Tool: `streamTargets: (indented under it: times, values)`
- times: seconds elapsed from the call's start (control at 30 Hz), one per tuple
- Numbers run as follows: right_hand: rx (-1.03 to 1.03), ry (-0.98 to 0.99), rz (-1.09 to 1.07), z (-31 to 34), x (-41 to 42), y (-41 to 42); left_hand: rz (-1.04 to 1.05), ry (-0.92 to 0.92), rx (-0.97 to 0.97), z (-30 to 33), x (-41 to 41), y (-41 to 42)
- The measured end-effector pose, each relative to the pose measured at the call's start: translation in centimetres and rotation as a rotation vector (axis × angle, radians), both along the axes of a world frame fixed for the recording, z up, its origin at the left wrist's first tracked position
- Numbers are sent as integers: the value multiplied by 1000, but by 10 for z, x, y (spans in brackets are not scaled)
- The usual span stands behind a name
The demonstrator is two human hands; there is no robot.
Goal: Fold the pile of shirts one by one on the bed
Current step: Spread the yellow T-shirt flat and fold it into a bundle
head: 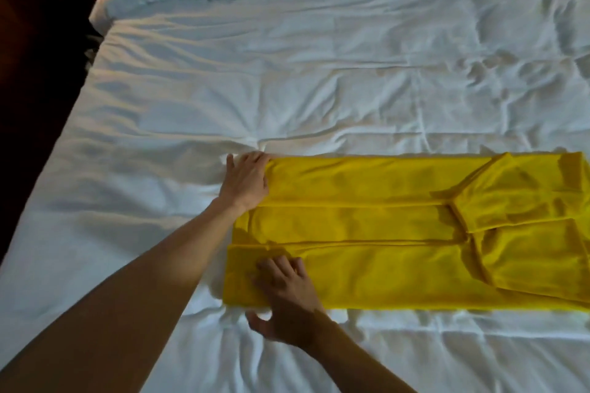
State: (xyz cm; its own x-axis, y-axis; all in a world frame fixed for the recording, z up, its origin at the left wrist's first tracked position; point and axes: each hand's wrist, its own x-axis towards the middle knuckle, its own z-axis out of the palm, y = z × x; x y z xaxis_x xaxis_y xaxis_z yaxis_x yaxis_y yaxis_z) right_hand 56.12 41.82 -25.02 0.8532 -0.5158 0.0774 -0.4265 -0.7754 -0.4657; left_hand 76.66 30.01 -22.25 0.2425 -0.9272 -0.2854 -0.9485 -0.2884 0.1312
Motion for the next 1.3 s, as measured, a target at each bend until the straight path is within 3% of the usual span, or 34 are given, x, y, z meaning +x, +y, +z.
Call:
streamTargets:
  times: [0.1, 0.2, 0.37, 0.47, 0.57, 0.67, 0.73, 0.87, 1.0, 1.13, 1.3]
  values:
    - [19, 94, -20, 0, 14, 10, 62, 67, 22, 2, 8, -7]
    - [49, 54, -100, 3, 20, 12, 185, 239, -39, 8, 13, -11]
    - [477, -302, -430, 31, 5, 2, 318, 357, -176, 46, 0, -19]
    - [598, -551, -686, 48, -31, -10, 386, 496, -241, 67, -30, -39]
    - [700, -634, -982, 51, -78, -19, 318, 591, -237, 73, -82, -70]
    - [695, -444, -1260, 42, -120, -26, 262, 702, -92, 65, -131, -92]
    - [702, -279, -1319, 39, -138, -32, 234, 692, -51, 53, -146, -97]
    - [709, -146, -1312, 41, -149, -45, -5, 514, -210, 23, -143, -96]
    - [583, 123, -1253, 41, -142, -54, -203, 464, -95, 12, -136, -105]
    - [503, 280, -1176, 38, -134, -64, -255, 338, -79, 11, -143, -113]
    - [490, 388, -1125, 42, -132, -79, -192, 363, -195, 1, -146, -109]
